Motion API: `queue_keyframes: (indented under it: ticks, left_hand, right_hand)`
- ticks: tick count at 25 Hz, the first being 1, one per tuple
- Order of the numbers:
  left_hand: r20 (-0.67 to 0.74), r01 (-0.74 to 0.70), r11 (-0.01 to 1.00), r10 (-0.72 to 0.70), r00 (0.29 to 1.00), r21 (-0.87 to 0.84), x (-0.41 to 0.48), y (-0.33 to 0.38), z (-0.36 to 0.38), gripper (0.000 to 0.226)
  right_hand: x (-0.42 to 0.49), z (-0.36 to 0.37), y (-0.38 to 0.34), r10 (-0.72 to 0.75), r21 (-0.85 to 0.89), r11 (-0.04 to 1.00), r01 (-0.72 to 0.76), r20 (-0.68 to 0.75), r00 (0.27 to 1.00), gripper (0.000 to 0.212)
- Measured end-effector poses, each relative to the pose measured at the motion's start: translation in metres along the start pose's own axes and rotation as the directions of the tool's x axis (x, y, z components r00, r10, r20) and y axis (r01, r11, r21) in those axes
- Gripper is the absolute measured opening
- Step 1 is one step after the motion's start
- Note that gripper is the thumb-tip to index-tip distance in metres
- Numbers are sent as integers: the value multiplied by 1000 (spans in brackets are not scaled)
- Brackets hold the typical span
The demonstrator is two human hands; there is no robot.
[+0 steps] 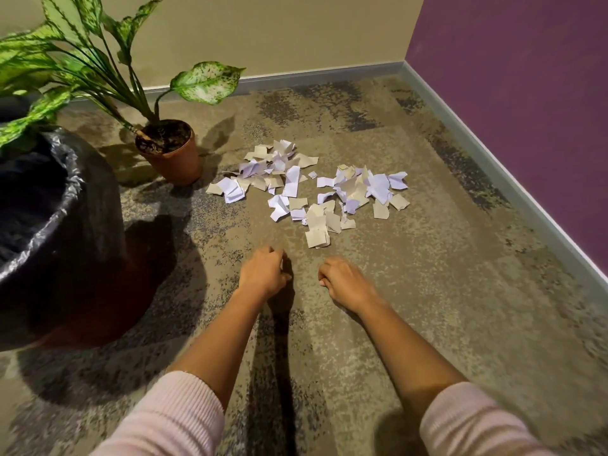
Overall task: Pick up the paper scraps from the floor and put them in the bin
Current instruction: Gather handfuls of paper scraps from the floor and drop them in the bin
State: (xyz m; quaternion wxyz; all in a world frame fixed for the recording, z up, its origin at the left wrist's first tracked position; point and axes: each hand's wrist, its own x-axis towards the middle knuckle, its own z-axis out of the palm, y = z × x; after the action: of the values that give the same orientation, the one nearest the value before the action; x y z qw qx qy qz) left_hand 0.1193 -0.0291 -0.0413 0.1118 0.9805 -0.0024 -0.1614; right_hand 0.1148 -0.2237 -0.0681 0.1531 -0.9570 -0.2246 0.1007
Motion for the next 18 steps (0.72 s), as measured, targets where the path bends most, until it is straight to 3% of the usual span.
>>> queue_keyframes:
  ticks: [5,9,12,18]
  left_hand:
    - [0,5,1000,-5,1000,-18,-3,2,0,48]
    - [-19,13,999,-13,1000,-37,-5,0,-4,47]
    - [-38,8,999,-10,999,-48,-3,2,-15,49]
    - [-25,88,996,-87,996,23,11,22,-52,42]
  right_hand:
    - [1,6,-3,20,-29,999,-18,45,999,15]
    - [14,-9,-6,238,247,934,-258,110,965,17]
    - [27,-29,-9,306,347,880,-325,112,946,12]
    - [106,-112,-69,242,438,884,-164,-128,962,11]
